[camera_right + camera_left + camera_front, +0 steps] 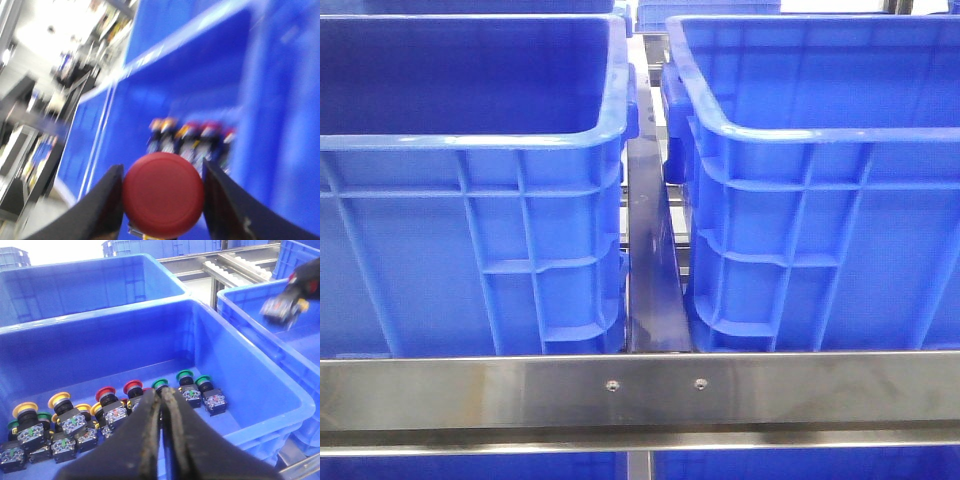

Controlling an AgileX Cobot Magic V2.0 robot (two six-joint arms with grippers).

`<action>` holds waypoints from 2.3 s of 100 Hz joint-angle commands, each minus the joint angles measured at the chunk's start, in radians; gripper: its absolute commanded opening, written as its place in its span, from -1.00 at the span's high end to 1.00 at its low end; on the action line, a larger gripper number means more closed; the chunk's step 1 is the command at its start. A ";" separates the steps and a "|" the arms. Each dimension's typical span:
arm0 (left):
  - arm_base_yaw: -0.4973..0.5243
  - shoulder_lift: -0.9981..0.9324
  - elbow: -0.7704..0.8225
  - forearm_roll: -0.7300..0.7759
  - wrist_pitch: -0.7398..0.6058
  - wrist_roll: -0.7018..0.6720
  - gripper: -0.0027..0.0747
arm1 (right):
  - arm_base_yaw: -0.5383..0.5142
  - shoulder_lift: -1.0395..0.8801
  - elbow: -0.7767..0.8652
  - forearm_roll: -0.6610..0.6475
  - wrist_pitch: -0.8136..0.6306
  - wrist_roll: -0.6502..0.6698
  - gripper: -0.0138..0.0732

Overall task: Pick red and yellow buttons and place in box
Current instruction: 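Carry the red button with the right gripper down into the empty bin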

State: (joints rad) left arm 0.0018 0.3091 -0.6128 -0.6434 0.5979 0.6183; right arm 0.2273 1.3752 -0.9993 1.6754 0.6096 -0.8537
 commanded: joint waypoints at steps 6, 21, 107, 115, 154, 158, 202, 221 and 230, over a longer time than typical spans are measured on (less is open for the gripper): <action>0.002 0.008 -0.026 -0.031 -0.071 -0.008 0.98 | -0.132 -0.033 -0.033 0.052 0.041 -0.015 0.42; 0.002 0.008 -0.026 -0.031 -0.071 -0.008 0.98 | -0.233 0.015 -0.033 0.046 -0.020 -0.015 0.42; 0.002 0.008 -0.026 -0.031 -0.067 -0.008 0.98 | -0.297 0.486 -0.239 0.172 -0.071 -0.015 0.42; 0.002 0.008 -0.026 -0.031 -0.067 -0.008 0.98 | -0.297 0.497 -0.246 0.172 -0.091 -0.015 0.42; 0.002 0.008 -0.026 -0.031 -0.067 -0.008 0.98 | -0.297 0.518 -0.253 0.172 -0.181 -0.015 0.42; 0.002 0.008 -0.026 -0.031 -0.067 -0.008 0.98 | -0.297 0.518 -0.253 0.172 -0.180 -0.015 0.42; 0.002 0.008 -0.026 -0.031 -0.067 -0.008 0.98 | -0.297 0.518 -0.253 0.172 -0.182 -0.015 -0.19; 0.002 0.008 -0.026 -0.031 -0.067 -0.008 0.98 | -0.297 0.518 -0.253 0.172 -0.201 -0.015 -0.38; 0.002 0.008 -0.026 -0.031 -0.067 -0.008 0.98 | -0.297 0.518 -0.253 0.172 -0.212 -0.015 -0.47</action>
State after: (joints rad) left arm 0.0018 0.3091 -0.6128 -0.6434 0.5963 0.6183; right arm -0.0629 1.9472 -1.2187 1.8100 0.3761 -0.8581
